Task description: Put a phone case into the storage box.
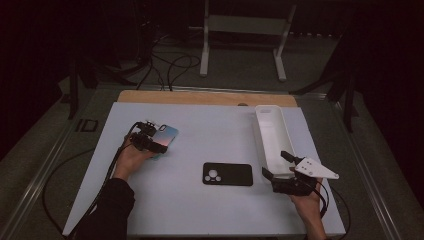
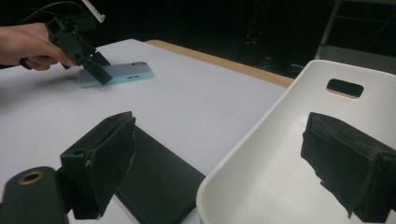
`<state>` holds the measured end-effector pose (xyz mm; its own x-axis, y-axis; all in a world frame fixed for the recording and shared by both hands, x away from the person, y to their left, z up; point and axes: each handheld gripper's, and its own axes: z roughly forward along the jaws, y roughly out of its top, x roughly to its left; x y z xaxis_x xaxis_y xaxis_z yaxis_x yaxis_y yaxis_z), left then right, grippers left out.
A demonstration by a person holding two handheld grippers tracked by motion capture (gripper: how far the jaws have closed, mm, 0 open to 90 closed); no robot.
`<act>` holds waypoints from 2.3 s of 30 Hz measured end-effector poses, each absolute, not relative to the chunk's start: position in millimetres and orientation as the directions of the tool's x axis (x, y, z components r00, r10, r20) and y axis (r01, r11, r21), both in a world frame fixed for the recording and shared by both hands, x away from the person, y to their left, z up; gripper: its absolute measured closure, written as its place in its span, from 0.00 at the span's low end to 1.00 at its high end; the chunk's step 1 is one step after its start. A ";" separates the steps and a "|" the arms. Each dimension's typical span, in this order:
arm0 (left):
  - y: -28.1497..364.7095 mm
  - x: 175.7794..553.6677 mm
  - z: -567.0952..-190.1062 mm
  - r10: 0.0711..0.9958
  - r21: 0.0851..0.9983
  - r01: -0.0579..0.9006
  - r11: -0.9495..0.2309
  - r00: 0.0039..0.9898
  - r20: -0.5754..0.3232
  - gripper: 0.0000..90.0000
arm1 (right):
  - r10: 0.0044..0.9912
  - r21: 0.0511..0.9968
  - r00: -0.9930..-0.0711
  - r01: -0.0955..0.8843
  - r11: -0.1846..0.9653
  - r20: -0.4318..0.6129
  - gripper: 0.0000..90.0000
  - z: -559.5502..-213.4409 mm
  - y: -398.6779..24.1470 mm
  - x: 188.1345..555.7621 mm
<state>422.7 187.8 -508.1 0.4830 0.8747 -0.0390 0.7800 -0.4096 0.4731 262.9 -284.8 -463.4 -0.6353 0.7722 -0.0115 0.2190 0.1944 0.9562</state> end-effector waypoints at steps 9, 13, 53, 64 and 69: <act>187.0 410.6 -487.3 0.872 0.555 0.732 -0.396 0.489 -0.023 0.19 | 0.770 0.956 -0.638 0.220 0.197 -0.012 0.11 -462.8 -283.4 263.2; 184.4 403.4 -478.7 0.866 0.588 0.705 -0.397 0.501 -0.016 0.19 | 0.771 0.954 -0.637 0.227 0.198 -0.008 0.11 -462.9 -282.8 263.6; 110.2 302.3 -435.6 0.716 0.829 0.370 -0.420 0.696 0.052 0.19 | 0.664 0.925 -0.729 0.350 0.151 0.167 0.11 -435.3 -237.9 302.8; 87.8 289.5 -429.8 0.654 0.839 0.301 -0.453 0.752 0.084 0.19 | 0.625 0.920 -0.756 0.362 0.150 0.196 0.11 -427.0 -213.8 310.7; 80.2 284.8 -429.6 0.634 0.839 0.279 -0.467 0.767 0.098 0.19 | 0.599 0.921 -0.770 0.366 0.131 0.221 0.11 -422.5 -199.2 312.6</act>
<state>284.8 80.2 -429.6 0.7670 0.6341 0.0982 0.2791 -0.4674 0.8388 312.6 -199.2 -422.5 -0.7696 0.5991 0.2209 0.3664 0.1310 0.9212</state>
